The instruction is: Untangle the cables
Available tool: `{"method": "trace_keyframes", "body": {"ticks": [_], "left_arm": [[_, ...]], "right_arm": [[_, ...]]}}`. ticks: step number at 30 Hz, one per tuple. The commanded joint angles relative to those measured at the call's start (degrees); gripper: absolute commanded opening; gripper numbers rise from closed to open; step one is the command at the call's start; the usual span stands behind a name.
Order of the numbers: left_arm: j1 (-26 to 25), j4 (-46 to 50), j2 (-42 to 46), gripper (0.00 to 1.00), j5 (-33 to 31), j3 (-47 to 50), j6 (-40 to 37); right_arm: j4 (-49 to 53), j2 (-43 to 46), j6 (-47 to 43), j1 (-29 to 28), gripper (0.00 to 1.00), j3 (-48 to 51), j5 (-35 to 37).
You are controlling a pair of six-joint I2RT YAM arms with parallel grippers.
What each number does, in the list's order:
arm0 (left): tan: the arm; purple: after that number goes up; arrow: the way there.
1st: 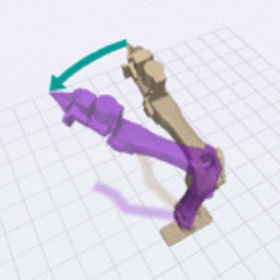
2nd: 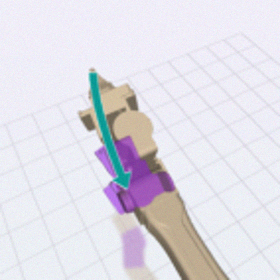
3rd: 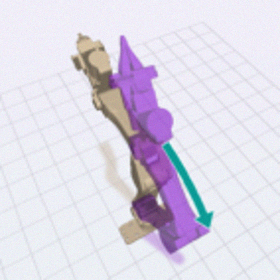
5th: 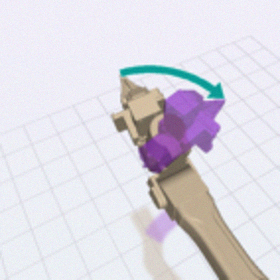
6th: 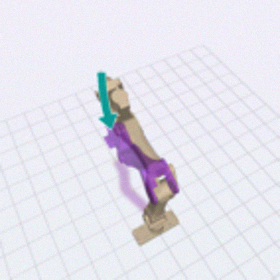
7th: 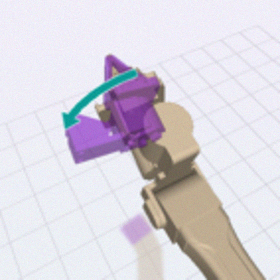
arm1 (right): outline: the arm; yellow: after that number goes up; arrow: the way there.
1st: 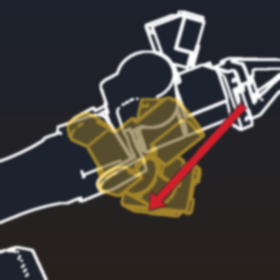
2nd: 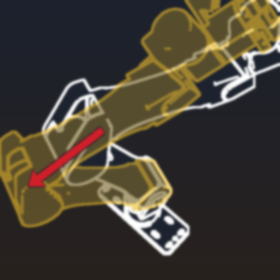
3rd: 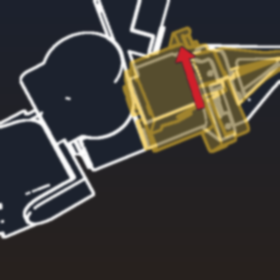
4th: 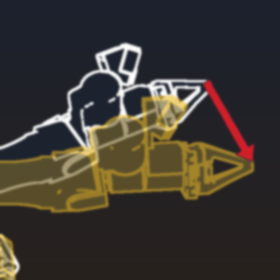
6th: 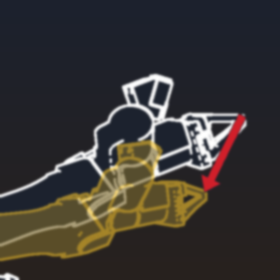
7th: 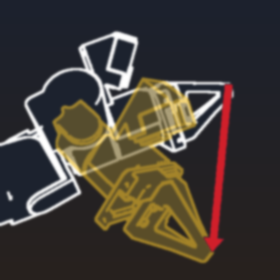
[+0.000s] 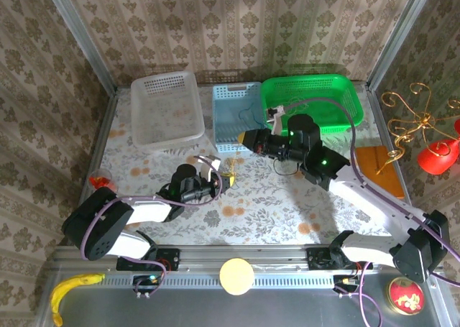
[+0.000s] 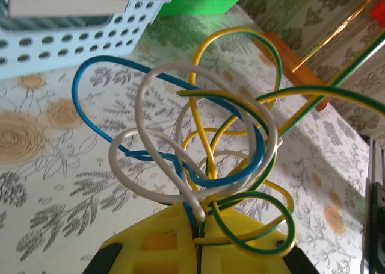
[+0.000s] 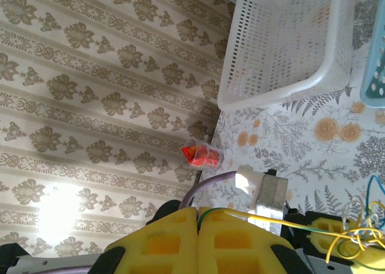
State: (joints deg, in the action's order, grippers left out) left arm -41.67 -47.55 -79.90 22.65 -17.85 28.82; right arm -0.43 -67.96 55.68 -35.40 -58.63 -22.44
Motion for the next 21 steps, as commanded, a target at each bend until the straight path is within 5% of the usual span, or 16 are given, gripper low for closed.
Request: {"method": "trace_keyframes", "body": {"ticks": [1, 8, 21], "left_arm": [[-0.58, 5.41, -2.16, 0.00, -1.38, 2.03, 1.82], [-1.19, 4.00, -3.82, 0.02, -1.73, 2.47, 3.15], [-1.23, 11.05, 1.69, 0.55, -2.52, 1.28, 1.88]], "right_arm": [[-3.92, 3.36, -2.00, 1.70, 0.00, -7.88, -2.16], [-1.51, 2.93, -3.32, 2.53, 0.00, -13.43, -4.00], [-4.84, 4.45, -2.18, 2.39, 0.00, 2.29, -3.37]]}}
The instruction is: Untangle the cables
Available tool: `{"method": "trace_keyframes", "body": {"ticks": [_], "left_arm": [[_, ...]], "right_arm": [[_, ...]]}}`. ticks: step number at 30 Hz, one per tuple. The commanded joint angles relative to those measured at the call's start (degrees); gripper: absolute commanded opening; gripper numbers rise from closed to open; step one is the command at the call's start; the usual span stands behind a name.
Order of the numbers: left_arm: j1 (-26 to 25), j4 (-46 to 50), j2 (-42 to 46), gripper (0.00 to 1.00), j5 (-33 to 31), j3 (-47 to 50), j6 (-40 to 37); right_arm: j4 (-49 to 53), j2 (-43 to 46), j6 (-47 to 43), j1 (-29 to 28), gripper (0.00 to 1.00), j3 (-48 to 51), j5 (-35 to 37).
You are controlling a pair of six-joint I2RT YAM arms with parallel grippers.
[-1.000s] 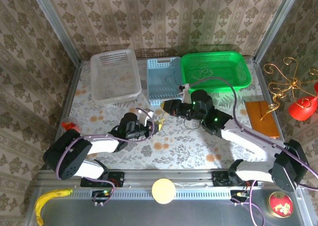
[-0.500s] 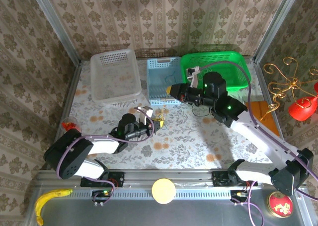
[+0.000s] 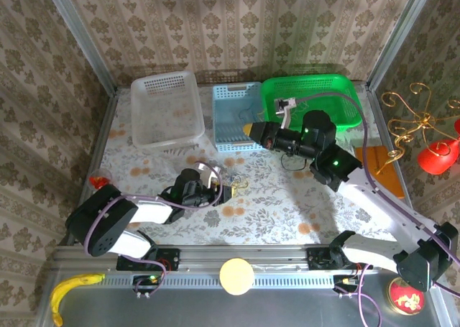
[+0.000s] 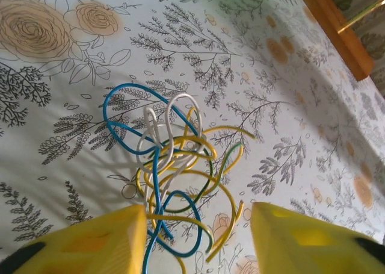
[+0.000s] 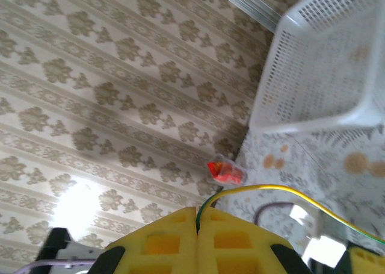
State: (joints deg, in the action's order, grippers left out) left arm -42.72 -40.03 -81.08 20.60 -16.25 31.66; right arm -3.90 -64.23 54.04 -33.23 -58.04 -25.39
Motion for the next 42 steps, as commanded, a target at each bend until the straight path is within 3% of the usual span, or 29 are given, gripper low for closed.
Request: {"method": "trace_keyframes", "body": {"ticks": [1, 12, 19, 27, 42], "left_arm": [[-0.26, 5.00, 4.22, 0.58, -0.62, -0.51, -1.25], [0.92, 24.49, 23.58, 0.83, -2.22, -5.53, -7.30], [3.54, 32.24, 32.11, 0.92, 0.62, -10.70, -12.97], [4.66, 30.17, 27.71, 0.90, 11.24, -18.13, -13.97], [6.43, 17.64, 19.06, 0.68, 20.37, -22.51, -8.76]], "right_arm": [[-0.82, 0.99, -0.90, 0.27, 0.00, 2.34, -0.29], [0.01, 2.35, -1.31, 0.28, 0.00, 4.64, -0.41], [0.89, 1.46, -2.17, 0.19, 0.00, 3.72, -1.67], [1.94, 0.33, -2.70, 0.03, 0.00, 2.30, -4.07], [1.78, -1.47, -2.73, -4.04, 0.00, 0.40, -4.68]]}}
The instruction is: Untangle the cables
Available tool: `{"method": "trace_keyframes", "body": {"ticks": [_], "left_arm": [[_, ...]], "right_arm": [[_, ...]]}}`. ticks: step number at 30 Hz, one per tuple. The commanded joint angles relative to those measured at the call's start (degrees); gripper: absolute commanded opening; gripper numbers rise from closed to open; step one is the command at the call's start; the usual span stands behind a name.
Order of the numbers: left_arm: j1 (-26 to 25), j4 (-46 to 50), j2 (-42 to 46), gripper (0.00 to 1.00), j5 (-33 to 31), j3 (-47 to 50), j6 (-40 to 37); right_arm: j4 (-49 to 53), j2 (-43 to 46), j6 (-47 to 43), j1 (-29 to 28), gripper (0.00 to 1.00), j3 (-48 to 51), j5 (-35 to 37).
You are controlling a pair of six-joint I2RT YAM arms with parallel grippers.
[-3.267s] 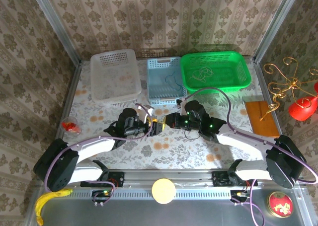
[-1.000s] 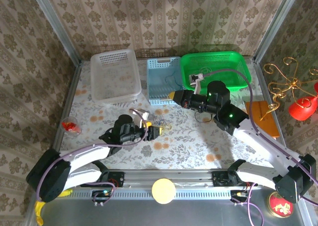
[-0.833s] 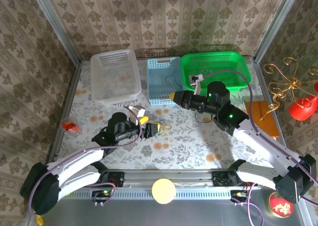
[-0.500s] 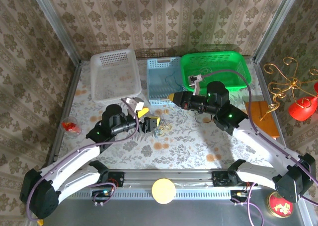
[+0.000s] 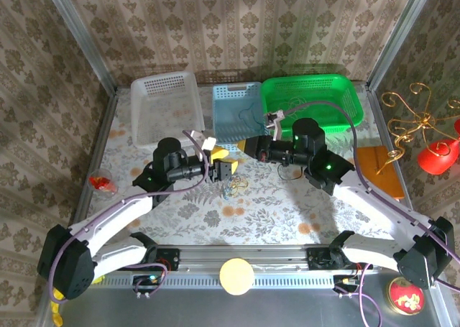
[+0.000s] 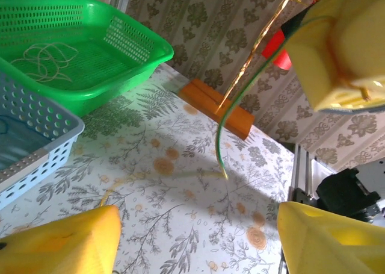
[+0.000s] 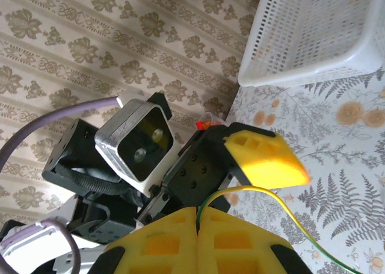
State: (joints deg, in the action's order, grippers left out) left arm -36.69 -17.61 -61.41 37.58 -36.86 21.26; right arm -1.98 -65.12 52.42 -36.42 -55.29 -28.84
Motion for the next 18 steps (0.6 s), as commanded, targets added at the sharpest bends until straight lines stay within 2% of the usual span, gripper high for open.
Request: {"method": "trace_keyframes", "body": {"ticks": [1, 10, 15, 18], "left_arm": [[0.48, -5.30, -0.81, 0.67, 3.46, -1.97, 1.80], [0.65, -9.36, -1.87, 0.56, 3.90, -0.82, 3.90], [0.90, -9.64, -1.82, 0.54, 3.46, -0.42, 3.94], [1.03, -9.74, -1.82, 0.48, 3.29, -0.18, 3.84]], "right_arm": [[-0.18, -0.70, -1.11, -1.21, 0.00, -2.54, -1.24], [-1.55, -2.47, -0.79, -4.76, 0.00, -3.82, -0.78], [-1.63, -2.60, -0.69, -5.71, 0.00, -4.34, -0.52], [-1.81, -2.51, -0.48, -6.07, 0.00, -4.41, -0.26]]}}
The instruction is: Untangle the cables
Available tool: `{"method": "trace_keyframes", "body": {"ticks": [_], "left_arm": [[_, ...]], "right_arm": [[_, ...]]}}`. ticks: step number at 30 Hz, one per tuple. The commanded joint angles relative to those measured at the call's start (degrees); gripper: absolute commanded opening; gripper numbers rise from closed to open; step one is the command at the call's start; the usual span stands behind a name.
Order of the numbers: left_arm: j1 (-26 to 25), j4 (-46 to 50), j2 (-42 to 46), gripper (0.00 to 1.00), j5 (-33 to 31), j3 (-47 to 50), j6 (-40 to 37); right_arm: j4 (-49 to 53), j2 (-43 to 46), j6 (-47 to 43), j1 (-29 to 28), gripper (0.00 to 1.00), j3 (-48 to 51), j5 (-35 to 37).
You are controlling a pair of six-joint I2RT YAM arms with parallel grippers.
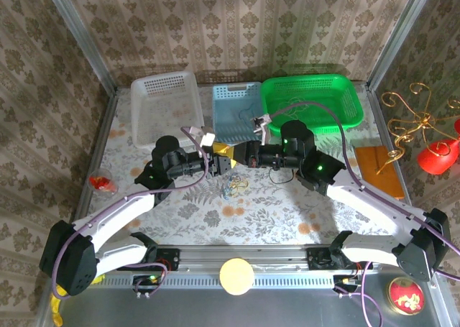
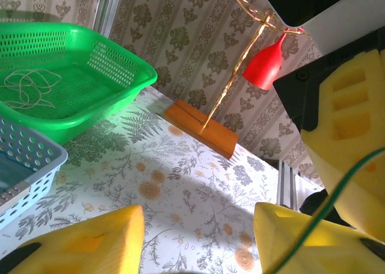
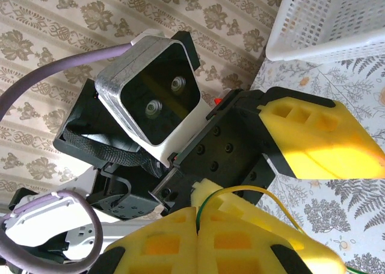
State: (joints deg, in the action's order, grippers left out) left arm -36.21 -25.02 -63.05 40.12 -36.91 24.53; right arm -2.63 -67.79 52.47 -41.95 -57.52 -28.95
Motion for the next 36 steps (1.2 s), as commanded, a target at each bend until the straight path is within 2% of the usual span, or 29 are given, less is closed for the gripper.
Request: {"method": "trace_keyframes", "body": {"ticks": [1, 4, 8, 9, 10, 12, 14, 19, 20, 26, 29, 32, 36], "left_arm": [[0.61, -2.36, -0.23, 0.45, 0.75, 0.02, 0.52], [0.79, -2.58, -0.23, 0.33, 0.71, 0.23, 0.51], [0.96, -2.70, 0.25, 0.04, -0.31, 0.78, 0.70], [1.09, -2.59, 0.49, 0.00, -0.68, 1.02, 0.79], [1.34, -2.47, 0.77, 0.00, -1.34, 1.22, 1.02], [2.19, -1.89, 1.59, 0.00, -2.75, 1.52, 1.47], [3.72, -1.30, 2.90, 0.00, -5.09, 1.76, 2.13], [9.77, 3.08, 6.40, 0.00, -8.77, 0.78, 2.20], [12.61, 4.09, 6.83, 0.00, -9.14, 0.27, 2.10], [22.12, 9.22, 4.17, 0.00, -8.74, -5.12, -0.65], [27.26, 10.13, -1.41, 0.00, -7.77, -8.89, -1.78], [32.61, 8.58, -8.30, 0.00, -7.47, -12.15, 2.30], [35.75, 9.34, -16.34, 0.00, -9.68, -17.39, 5.04]], "right_arm": [[-1.26, 0.27, -0.48, -0.62, 0.00, -2.16, -0.07], [-1.27, 0.45, -0.40, -0.85, 0.00, -2.14, 0.18], [-1.08, 0.85, -0.40, -0.83, 0.00, -2.03, 0.88], [-0.78, 0.98, -0.51, -0.84, 0.00, -2.07, 1.16], [-0.26, 1.20, -0.80, -0.78, 0.03, -2.16, 1.50], [0.82, 1.88, -1.58, -0.61, 0.17, -2.49, 2.20], [2.10, 2.89, -2.21, -0.15, 0.34, -2.51, 2.92], [3.83, 6.31, -2.39, 1.49, 0.53, -0.80, 4.86], [4.00, 7.05, -2.36, 1.94, 0.55, -0.23, 5.20], [4.66, 10.05, -1.88, 3.89, 0.59, 3.06, 6.39], [5.29, 10.96, -2.15, 4.07, 0.60, 4.36, 7.18], [6.34, 11.83, -2.58, 4.11, 0.61, 5.79, 8.17], [8.10, 13.24, -3.49, 4.16, 0.61, 7.64, 10.03]]}}
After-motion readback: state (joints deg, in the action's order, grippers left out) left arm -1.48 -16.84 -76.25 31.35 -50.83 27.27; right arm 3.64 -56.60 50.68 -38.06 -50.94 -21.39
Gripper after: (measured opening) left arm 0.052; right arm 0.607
